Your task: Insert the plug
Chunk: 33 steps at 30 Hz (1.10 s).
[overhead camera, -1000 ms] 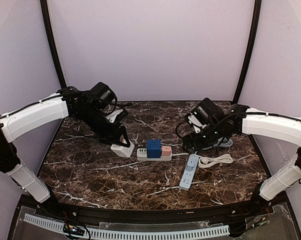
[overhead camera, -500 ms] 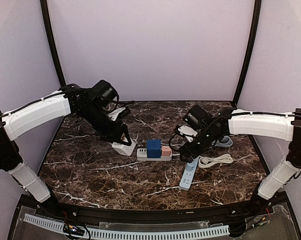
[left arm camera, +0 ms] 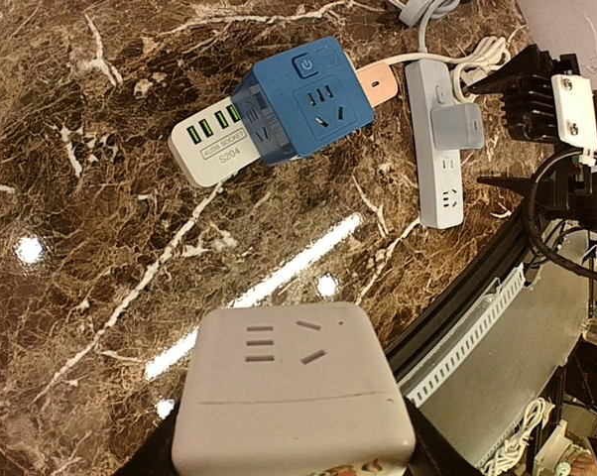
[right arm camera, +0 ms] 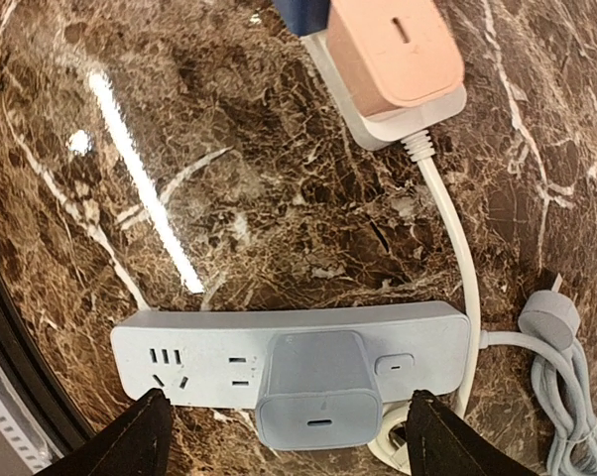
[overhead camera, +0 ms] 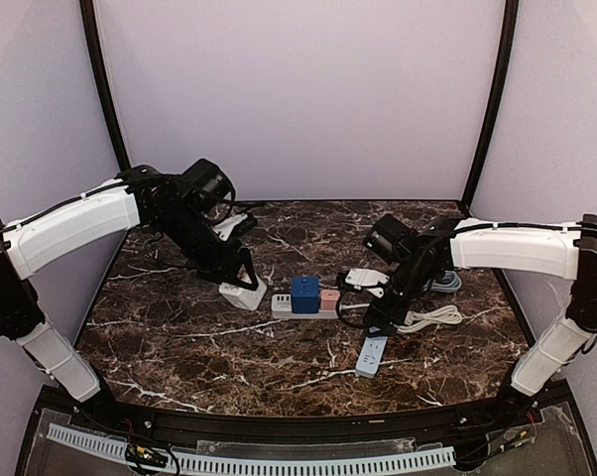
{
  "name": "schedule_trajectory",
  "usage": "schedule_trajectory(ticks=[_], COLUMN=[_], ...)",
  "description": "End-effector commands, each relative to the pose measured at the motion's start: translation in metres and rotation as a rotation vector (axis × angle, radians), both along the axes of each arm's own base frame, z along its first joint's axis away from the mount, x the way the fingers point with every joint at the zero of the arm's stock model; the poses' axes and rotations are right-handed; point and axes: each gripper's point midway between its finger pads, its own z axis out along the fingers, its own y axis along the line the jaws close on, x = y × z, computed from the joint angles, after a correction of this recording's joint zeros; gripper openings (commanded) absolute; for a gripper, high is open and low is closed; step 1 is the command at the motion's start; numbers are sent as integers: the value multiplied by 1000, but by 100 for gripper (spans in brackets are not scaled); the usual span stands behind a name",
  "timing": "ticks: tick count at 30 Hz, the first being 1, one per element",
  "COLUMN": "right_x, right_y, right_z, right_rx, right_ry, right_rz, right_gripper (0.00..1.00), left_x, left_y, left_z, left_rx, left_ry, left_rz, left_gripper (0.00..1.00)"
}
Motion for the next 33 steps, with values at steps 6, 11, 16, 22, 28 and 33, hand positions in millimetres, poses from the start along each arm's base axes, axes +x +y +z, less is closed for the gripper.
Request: schedule_trajectory(ticks=[6, 11, 16, 22, 28, 33], right_x=[3, 1, 0, 3, 11, 14], right_y=[-12, -14, -18, -13, 2, 19], right_z=[-17, -22, -24, -18, -2, 12], right_rx=[-36, -45, -55, -34, 33, 97], right_ry=[-26, -14, -12, -7, 19, 52], right_rz=[118, 116, 105, 62, -64, -182], right_gripper=[74, 62, 46, 36, 29, 27], left_x=[-7, -10, -12, -13, -15, -15], left_y=[8, 11, 12, 13, 15, 15], left_z=[24, 26, 26, 27, 26, 26], left_rx=[-8, -12, -15, -20, -23, -30], left_ry=[-29, -29, -30, -33, -39, -42], left_rz=[-21, -17, -19, -16, -10, -8], left_gripper=[15, 15, 15, 14, 14, 14])
